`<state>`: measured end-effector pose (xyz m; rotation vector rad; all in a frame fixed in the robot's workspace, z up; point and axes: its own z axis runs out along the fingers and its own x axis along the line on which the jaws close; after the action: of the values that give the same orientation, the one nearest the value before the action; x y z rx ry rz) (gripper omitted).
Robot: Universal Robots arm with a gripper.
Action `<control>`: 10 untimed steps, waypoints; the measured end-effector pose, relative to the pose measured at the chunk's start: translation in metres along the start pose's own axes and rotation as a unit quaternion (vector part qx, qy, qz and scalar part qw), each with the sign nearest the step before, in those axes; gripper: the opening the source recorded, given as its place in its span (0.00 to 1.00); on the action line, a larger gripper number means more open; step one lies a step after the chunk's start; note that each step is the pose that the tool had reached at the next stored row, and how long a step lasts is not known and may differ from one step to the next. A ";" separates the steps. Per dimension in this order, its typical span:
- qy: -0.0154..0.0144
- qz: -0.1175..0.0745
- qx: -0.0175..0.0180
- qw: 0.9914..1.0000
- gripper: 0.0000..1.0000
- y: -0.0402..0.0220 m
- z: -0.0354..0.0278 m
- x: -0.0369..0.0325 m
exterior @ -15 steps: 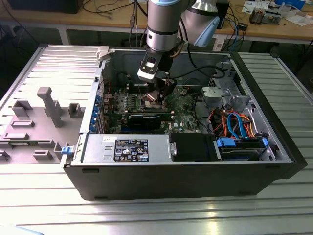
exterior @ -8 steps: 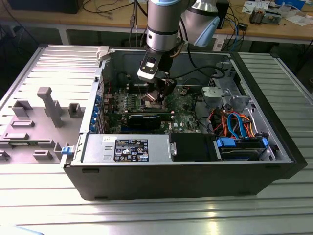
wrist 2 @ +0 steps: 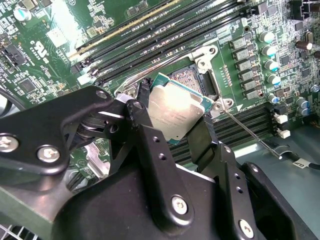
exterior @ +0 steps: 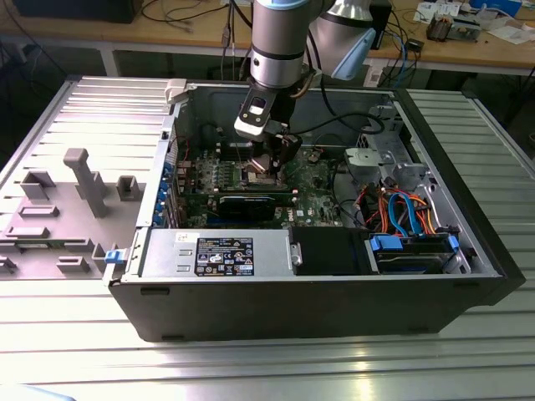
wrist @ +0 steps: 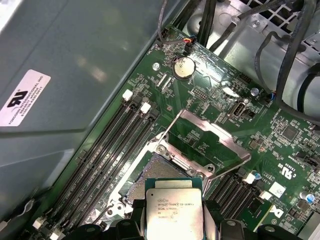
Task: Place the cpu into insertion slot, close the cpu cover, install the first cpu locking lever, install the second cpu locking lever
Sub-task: 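Place the cpu into insertion slot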
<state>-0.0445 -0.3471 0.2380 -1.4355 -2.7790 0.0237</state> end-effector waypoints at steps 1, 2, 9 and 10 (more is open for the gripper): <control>0.000 0.001 0.000 1.000 0.55 0.0000 0.0000 0.0000; 0.000 0.001 0.000 1.000 0.55 0.0000 0.0000 0.0000; 0.000 0.004 0.000 1.000 0.55 0.0000 0.0000 0.0000; 0.000 0.005 0.000 1.000 0.55 0.0000 0.0000 0.0000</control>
<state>-0.0445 -0.3471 0.2380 -1.4483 -2.7723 0.0237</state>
